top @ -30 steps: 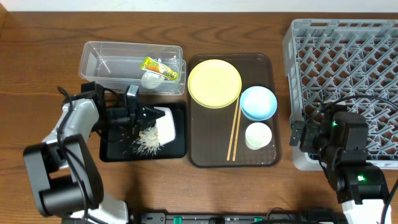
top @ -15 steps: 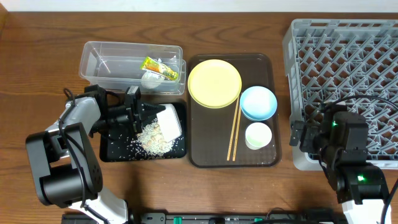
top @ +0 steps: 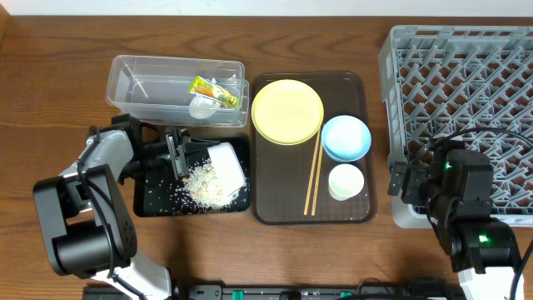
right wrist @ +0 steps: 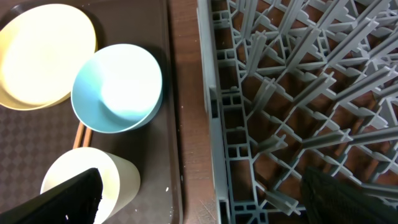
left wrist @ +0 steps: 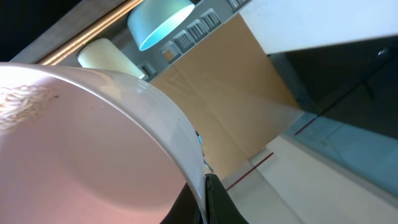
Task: Sort waste into correct bins and load items into the dishwasher rack
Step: 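Tip the pink bowl over the black tray to dump the rice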
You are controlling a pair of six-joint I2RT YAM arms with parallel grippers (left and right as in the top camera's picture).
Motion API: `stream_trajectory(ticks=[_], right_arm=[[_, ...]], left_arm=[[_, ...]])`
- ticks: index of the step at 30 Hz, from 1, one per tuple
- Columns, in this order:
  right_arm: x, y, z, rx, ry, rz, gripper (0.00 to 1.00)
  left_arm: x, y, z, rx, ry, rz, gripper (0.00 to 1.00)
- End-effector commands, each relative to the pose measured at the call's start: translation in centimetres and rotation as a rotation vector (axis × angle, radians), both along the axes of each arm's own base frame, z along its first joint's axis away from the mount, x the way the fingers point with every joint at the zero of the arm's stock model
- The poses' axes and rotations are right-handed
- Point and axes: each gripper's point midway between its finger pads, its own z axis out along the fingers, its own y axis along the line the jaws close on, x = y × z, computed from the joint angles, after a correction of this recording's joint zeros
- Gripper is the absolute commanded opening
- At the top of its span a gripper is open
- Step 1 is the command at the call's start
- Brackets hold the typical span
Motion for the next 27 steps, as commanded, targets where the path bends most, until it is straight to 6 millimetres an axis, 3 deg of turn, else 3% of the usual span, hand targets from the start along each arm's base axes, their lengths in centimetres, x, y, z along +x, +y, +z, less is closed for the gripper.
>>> stream_trajectory(ticks=[1, 7, 16, 27], right_arm=[[0.3, 0.3, 0.9, 0.009, -0.023, 0.003, 0.99], [0.3, 0.3, 0.9, 0.009, -0.023, 0.003, 0.99], [0.3, 0.3, 0.9, 0.009, -0.023, 0.003, 0.99], [0.3, 0.3, 0.9, 0.009, -0.023, 0.003, 0.99]], left_arm=[[0.1, 0.4, 0.3, -0.044, 0.068, 0.025, 0.06], [0.3, 0.6, 0.2, -0.041, 0.054, 0.029, 0.06], [2.5, 1.2, 0.0, 0.052, -0.277, 0.02, 0.06], [3.5, 1.5, 0.1, 0.084, -0.398, 0.018, 0.08]])
